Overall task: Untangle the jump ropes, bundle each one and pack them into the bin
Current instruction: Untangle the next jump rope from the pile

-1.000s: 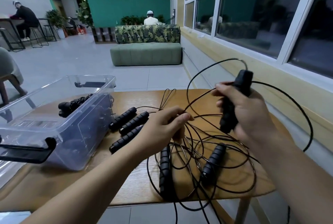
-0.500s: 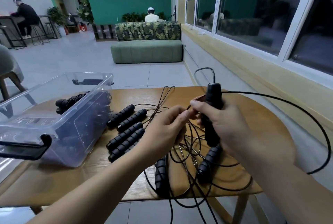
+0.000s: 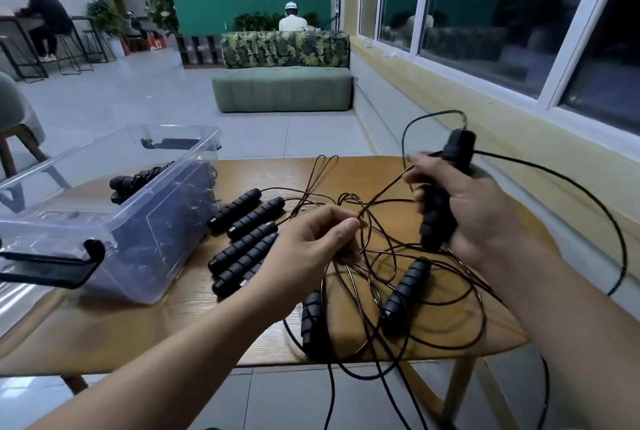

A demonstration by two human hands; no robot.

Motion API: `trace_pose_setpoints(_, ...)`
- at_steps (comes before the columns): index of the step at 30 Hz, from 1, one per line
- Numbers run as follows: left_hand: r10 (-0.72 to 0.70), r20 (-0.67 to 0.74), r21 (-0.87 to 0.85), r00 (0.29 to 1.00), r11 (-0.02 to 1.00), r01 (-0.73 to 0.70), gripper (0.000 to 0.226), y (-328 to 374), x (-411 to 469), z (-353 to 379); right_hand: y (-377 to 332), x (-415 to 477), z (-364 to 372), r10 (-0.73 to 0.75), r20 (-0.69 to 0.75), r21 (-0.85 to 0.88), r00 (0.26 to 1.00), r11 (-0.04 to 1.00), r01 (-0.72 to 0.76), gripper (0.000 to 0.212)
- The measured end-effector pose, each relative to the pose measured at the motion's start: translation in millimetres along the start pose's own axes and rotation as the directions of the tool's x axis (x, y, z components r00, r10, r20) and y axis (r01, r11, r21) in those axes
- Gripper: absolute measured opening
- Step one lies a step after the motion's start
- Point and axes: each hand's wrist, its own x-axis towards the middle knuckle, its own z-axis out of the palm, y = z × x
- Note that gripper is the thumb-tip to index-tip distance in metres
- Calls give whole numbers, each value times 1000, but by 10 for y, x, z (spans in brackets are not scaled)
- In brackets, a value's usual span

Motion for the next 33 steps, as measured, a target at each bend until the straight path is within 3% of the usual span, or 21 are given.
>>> trace_pose_setpoints(3, 25, -35, 12, 999, 1000, -25, 17, 5, 2, -16, 112, -105, 144, 57, 153, -94, 987, 995, -43, 33)
trace_pose_setpoints(5, 44, -36, 19, 998, 999, -43, 16, 6, -8, -14, 206, -181, 229, 61, 226, -200, 972, 980, -15, 29)
trace_pose_setpoints(12, 5, 70, -25, 998, 1000, -3, 31, 0, -30, 4, 194, -284, 330, -71, 261, -212, 963, 969, 129, 26)
trace_pose_setpoints(16, 16, 99, 162, 995, 986, -32, 30, -48, -47, 56, 26, -278, 289, -132, 221, -131, 966, 978, 164, 16)
trace_pose_setpoints(21, 66, 99, 348, 993, 932, -97, 17, -113, 39, 29, -168, -184, 122, -213, 50, -45, 976, 976, 215, 13)
trace_pose_setpoints(27, 160, -69, 435, 985, 893, -114, 13, -109, 170, -148, -118, -128, 35, -136, 43, -46, 990, 989, 138, 19)
trace_pose_setpoints(33, 269, 4, 519, 963, 823, -232, 12, -57, 131, -50, 165, -187, 163, -6, 235, -195, 972, 979, 53, 29)
